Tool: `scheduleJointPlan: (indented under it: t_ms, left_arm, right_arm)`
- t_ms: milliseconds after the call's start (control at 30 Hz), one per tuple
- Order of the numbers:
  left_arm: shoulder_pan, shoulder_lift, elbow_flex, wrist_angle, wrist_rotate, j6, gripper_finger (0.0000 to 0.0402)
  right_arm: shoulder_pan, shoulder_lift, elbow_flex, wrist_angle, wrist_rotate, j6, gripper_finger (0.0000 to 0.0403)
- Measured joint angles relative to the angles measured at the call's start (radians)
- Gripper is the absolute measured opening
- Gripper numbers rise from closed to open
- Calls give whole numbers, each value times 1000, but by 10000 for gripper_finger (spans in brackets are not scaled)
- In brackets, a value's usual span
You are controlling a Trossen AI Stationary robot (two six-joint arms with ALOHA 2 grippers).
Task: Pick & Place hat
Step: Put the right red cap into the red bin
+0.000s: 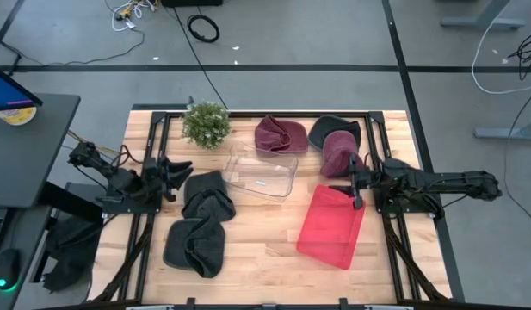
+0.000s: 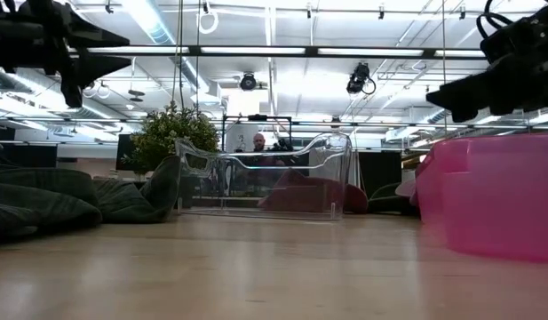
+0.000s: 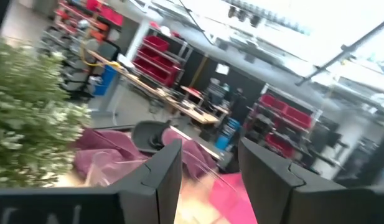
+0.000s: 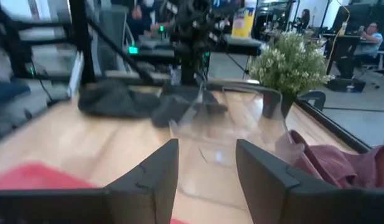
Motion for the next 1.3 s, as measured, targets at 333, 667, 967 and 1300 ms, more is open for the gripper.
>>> scheduleJointPlan:
  t_ms: [333, 667, 967, 1300]
  left_arm:
    - [0, 0, 0, -9, -4, -6, 29]
    - [0, 1, 0, 83, -27, -167, 6]
    - [1, 2, 16, 322, 37, -123, 31]
    - [100, 45, 213, 329, 106, 328, 109]
  right_arm:
    - [0, 0, 0, 220, -8, 277, 165]
    - [0, 0, 0, 331, 97, 543, 165]
    - [0, 0, 0, 584, 368, 963, 165]
    - [0, 47, 100, 603, 490, 760, 165]
